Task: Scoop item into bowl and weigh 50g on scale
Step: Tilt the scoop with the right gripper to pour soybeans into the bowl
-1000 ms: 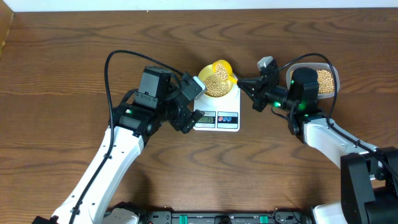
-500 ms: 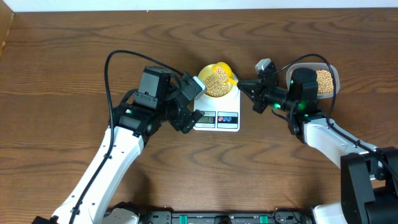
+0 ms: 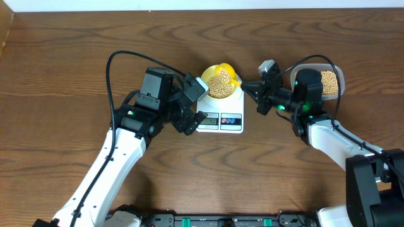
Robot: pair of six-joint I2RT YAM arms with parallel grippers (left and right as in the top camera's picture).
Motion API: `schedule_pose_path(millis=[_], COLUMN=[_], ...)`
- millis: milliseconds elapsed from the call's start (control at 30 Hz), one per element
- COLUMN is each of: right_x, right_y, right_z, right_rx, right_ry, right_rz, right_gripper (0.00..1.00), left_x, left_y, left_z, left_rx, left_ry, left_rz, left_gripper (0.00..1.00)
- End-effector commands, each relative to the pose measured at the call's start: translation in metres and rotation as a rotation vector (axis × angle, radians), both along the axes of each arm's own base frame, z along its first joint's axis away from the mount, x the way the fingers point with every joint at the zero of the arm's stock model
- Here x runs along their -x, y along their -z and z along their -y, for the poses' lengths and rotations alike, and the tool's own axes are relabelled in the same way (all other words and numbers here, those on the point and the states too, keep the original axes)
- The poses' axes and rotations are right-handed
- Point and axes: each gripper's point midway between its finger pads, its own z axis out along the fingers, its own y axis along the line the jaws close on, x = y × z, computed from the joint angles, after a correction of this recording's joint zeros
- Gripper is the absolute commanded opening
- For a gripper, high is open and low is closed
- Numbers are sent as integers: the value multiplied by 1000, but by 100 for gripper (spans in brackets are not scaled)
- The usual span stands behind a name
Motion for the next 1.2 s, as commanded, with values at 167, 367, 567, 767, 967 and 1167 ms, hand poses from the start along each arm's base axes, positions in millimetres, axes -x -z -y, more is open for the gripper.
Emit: schedule_pose_path(millis=[167, 367, 567, 767, 967, 1167], right_x=[-1, -1, -1, -1, 1, 1], right_y=[2, 2, 2, 2, 2, 1], right_z=[-3, -3, -3, -3, -7, -7], right_rx=[23, 24, 24, 22, 21, 21], right_ry=[-19, -20, -20, -19, -29, -30], right_rz=[30, 31, 31, 28, 28, 34], right_gripper=[1, 1, 1, 1, 1, 1], left_x=[1, 1, 1, 1, 1, 1], left_y=[0, 0, 0, 0, 0, 0], left_z=[-2, -2, -2, -2, -2, -2], left_rx=[-6, -6, -6, -6, -6, -6], left_ry=[5, 5, 5, 5, 5, 5], left_rz=[8, 8, 8, 8, 8, 8], left_gripper=[84, 84, 84, 84, 84, 84])
